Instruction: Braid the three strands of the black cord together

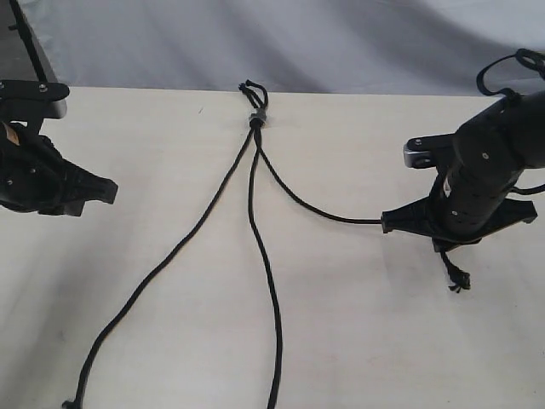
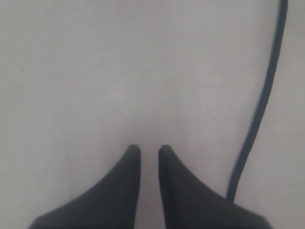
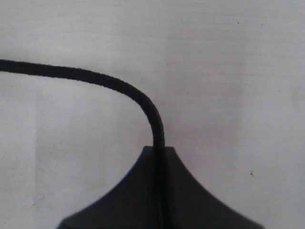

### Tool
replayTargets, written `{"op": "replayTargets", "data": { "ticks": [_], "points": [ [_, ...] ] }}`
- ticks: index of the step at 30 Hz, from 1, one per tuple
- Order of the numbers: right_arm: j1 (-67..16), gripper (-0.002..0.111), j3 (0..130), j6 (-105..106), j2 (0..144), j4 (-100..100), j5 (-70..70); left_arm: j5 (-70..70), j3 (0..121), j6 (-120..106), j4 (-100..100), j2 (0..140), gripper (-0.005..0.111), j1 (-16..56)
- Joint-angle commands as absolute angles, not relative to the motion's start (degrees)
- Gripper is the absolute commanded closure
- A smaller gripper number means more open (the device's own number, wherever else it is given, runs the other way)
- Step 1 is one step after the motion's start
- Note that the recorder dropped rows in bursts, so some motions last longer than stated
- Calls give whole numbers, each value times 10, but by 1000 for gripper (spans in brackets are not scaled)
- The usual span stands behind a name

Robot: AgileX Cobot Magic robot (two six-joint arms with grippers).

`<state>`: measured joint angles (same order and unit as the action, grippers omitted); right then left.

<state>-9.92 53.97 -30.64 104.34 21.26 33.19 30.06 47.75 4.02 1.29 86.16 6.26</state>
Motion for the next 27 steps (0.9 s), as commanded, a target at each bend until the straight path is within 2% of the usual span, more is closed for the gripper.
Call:
{"op": "replayTargets", "data": {
  "ticks": [1,4,7,8,9,14,16,18,27],
  "points": [
    [-96,109,539,-321,1044,210,333,297,484,38,34,862,73,66],
    [-97,109,539,-321,1044,210,333,296,484,15,64,862,60,66],
    [-105,108,539,-321,1044,210,333,296,484,-27,112,862,56,70],
    [-110,104,539,-321,1044,212,333,294,484,-34,114,862,57,76],
    [-112,100,539,-321,1044,215,333,290,484,-34,114,862,57,85],
    [-123,57,539,-322,1044,225,325,242,484,-34,114,864,57,159],
    [-121,45,550,-321,1044,225,331,220,490,-34,114,873,57,197],
    [-121,42,563,-312,1042,225,342,220,505,-34,114,895,57,231],
    [-121,46,593,-294,999,240,390,269,621,-34,108,1067,57,373]
  ]
}}
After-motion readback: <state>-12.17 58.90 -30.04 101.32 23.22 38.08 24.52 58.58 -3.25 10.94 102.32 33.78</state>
